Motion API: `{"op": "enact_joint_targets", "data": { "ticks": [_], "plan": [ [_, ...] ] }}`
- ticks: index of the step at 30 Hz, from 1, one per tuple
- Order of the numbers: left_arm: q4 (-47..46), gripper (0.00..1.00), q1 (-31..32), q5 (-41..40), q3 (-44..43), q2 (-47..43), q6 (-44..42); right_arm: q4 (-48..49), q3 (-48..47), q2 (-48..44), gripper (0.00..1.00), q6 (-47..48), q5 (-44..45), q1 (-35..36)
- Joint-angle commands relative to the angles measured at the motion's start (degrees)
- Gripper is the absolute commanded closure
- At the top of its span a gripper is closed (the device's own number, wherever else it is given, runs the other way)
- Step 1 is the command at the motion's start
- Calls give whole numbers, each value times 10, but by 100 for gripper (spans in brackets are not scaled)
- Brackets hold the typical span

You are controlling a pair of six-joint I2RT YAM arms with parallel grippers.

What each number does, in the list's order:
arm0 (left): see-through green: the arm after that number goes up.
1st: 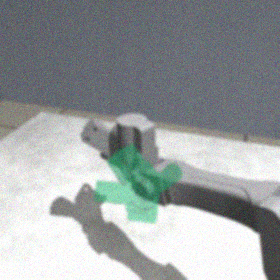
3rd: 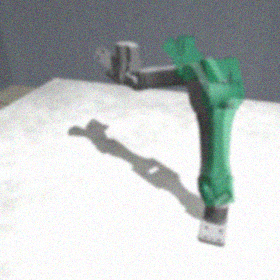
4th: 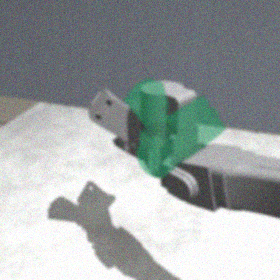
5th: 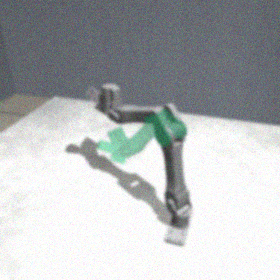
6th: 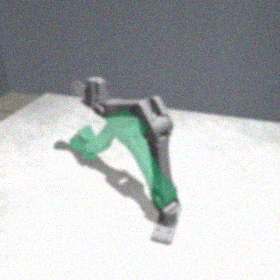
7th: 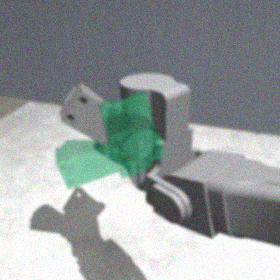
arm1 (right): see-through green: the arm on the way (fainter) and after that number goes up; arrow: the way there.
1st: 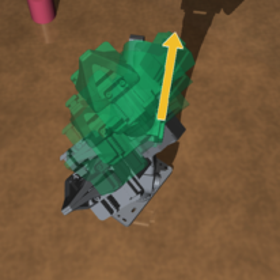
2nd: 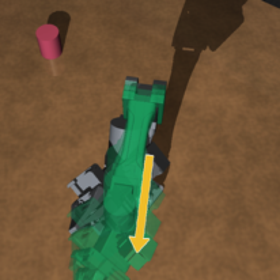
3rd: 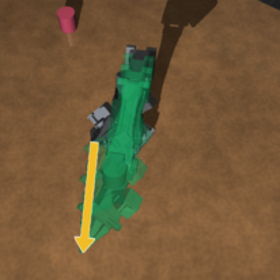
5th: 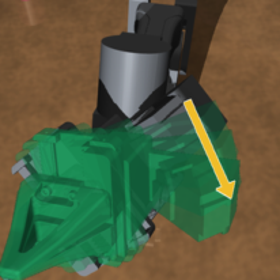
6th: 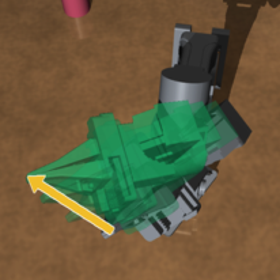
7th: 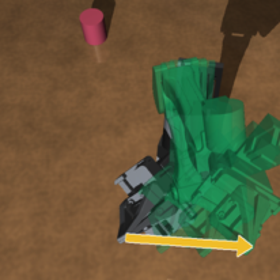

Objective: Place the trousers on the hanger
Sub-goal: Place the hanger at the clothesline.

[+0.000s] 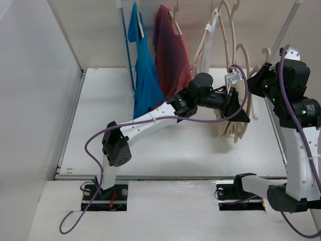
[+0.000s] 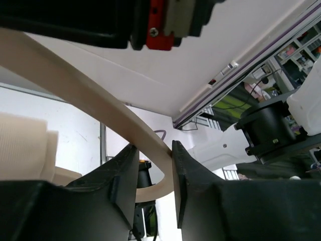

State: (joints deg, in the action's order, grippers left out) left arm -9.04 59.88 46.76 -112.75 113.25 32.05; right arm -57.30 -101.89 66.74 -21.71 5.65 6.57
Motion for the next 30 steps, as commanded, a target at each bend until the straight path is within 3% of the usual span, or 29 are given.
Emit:
{"op": "enact_joint_targets", "data": {
  "ticks": [1, 5, 7, 17, 20, 21, 27, 30],
  "plan": [
    [-65, 80, 6, 37, -2, -12, -7, 67, -1, -12, 100, -12, -20, -2],
    [-79, 85, 6, 37, -2, -12, 7, 72, 11, -18, 100, -24, -14, -2],
    [-79, 99, 6, 37, -2, -12, 7, 72, 11, -23, 100, -30, -14, -2],
    [-136, 100, 0, 58, 9, -12, 42, 78, 63, -54, 100, -35, -20, -2],
    [-160, 100, 0, 74, 3, -12, 32, 91, 96, -81, 83, -41, -25, -2],
    [-160, 100, 0, 80, 3, -12, 22, 97, 111, -88, 71, -46, -25, -2],
    [-123, 100, 0, 94, -14, -12, -59, 104, 172, -126, 52, -81, -53, -2],
    [-93, 100, 0, 88, -20, -12, -101, 122, 222, -153, 51, -102, -59, -2]
  ]
}}
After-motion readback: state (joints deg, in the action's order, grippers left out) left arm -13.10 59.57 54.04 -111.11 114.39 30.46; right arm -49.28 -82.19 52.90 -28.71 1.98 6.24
